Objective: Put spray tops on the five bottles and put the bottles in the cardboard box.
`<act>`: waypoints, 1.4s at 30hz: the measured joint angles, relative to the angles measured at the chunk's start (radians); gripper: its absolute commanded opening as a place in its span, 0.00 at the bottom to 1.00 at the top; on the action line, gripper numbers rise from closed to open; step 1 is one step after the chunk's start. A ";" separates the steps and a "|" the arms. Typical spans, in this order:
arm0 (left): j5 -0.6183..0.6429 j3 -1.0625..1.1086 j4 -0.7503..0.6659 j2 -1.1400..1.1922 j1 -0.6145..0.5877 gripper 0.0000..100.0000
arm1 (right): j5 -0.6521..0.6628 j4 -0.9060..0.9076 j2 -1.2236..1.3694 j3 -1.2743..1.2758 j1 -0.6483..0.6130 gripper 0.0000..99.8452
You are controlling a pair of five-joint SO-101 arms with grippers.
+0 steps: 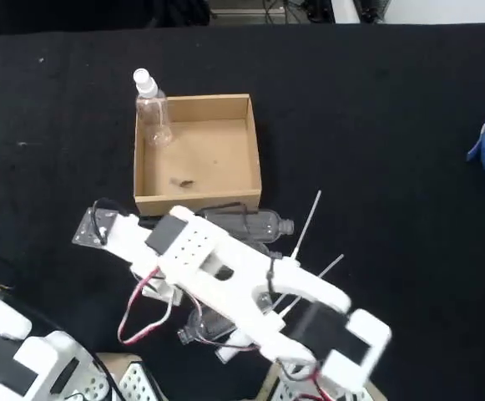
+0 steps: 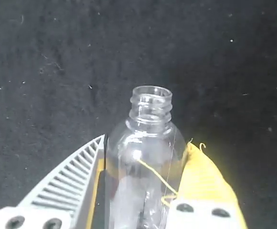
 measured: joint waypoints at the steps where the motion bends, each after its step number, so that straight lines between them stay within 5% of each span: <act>1: 0.000 0.000 0.000 0.000 0.000 0.03 | 0.002 0.000 0.026 -0.014 -0.002 0.16; 10: 0.000 0.000 0.000 0.000 -0.028 0.03 | -0.038 -0.080 0.143 -0.057 -0.020 0.16; 18: -0.040 0.000 -0.003 0.000 -0.048 0.03 | -0.038 -0.106 0.161 -0.041 -0.021 0.01; 34: -0.040 0.000 -0.003 0.000 -0.048 0.03 | -0.038 -0.109 -0.110 0.026 0.000 0.02; 42: -0.040 0.000 -0.003 0.000 -0.048 0.03 | -0.038 -0.109 -0.118 0.163 0.002 0.14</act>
